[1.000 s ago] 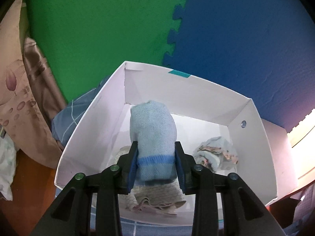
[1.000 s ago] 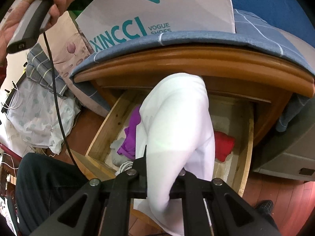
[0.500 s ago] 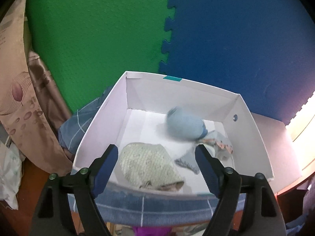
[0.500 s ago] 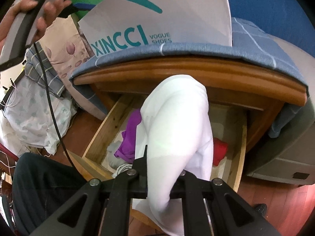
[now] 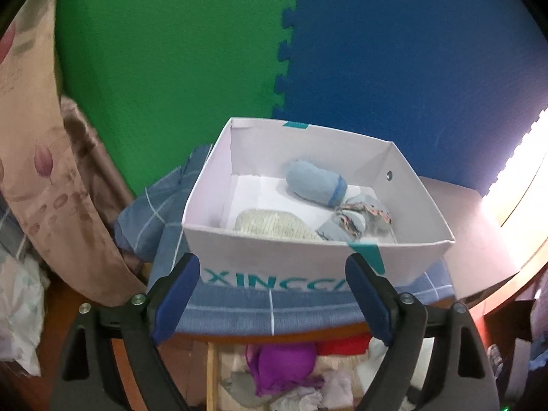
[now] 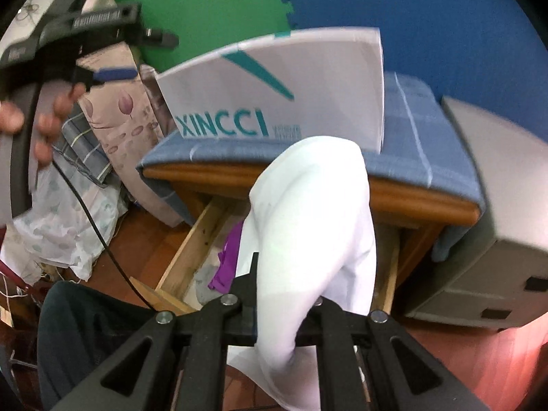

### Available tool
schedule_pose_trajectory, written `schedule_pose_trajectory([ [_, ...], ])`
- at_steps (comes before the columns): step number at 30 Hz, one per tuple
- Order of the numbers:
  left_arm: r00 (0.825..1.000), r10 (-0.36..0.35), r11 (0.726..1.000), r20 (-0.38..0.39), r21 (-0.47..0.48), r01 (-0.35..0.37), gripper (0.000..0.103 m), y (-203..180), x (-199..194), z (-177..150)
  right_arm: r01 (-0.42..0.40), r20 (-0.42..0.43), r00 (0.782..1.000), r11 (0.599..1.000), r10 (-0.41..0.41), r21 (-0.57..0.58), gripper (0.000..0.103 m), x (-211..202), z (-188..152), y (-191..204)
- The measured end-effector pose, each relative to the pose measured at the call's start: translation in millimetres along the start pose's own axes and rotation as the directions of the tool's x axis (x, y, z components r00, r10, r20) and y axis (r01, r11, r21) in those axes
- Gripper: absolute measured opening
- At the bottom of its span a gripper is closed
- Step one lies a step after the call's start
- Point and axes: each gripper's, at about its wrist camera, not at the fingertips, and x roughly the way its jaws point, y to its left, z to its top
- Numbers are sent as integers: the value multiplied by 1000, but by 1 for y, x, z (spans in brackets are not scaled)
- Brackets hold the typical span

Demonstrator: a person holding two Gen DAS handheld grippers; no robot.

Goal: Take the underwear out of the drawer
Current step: 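Carry the white underwear into the box and open the right tool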

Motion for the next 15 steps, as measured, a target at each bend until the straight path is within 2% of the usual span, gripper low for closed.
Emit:
schedule_pose_trajectory([
  [3, 1000, -16, 999, 6, -33, 16, 85, 8, -9, -9, 13, 14, 1000, 1000, -13, -9, 8, -15, 12, 4],
  [9, 1000, -2, 999, 27, -35, 3, 85, 17, -26, -29, 35, 39, 999, 999, -33, -42, 8, -38, 37, 11],
  [15, 998, 56, 998, 36, -13, -56, 86, 23, -35, -48, 22, 81, 997, 998, -17, -55, 8, -67, 77, 19],
])
